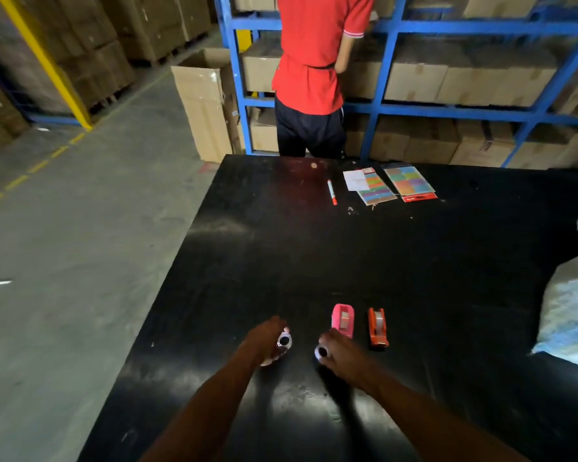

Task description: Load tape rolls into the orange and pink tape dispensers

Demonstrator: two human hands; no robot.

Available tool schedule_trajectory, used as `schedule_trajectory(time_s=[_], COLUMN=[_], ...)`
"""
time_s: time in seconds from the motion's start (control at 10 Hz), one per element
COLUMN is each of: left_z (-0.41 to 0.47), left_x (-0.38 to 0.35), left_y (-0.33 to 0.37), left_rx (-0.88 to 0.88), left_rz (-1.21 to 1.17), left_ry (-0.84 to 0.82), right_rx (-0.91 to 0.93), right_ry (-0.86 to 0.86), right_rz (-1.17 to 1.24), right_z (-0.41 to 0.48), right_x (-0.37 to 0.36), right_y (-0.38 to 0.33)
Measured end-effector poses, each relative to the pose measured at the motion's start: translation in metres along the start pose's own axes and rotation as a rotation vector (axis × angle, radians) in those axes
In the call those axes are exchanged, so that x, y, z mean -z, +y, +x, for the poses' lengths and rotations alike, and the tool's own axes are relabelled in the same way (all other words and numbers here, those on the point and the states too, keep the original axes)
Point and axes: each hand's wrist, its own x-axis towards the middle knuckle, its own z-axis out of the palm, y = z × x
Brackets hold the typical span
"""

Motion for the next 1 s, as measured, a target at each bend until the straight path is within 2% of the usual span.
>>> schedule_trajectory(time_s=[0.2,0.4,0.6,0.8,1.0], left_z=[0.023,0.046,0.063,0.067,0.069], left_x=[0.015,-0.002,-0.012,-0.020,-0.026], left_y=[-0.004,0.001,0.014,0.011,0.010], left_rx=[-0.005,0.028,0.131,0.178,0.162], left_rz=[0.028,0.006,-0.046,-0.168,-0.178], left_ry=[0.029,0.016,-0.010,0.030,-0.016], right_rx=[-0.065,-0.229,-0.309,-0.269,-0.256], right_ry=[0.046,0.026,0.053,0.056,0.091], right_rz=[-0.041,-0.091,-0.076,-0.077,-0.020], right_z=[0.044,0.070,0.088,0.099,0.096], right_x=[-0.001,-0.016,-0.027,-0.031,-0.030], right_y=[-0.017,-0.021,-0.016,0.000,-0.002])
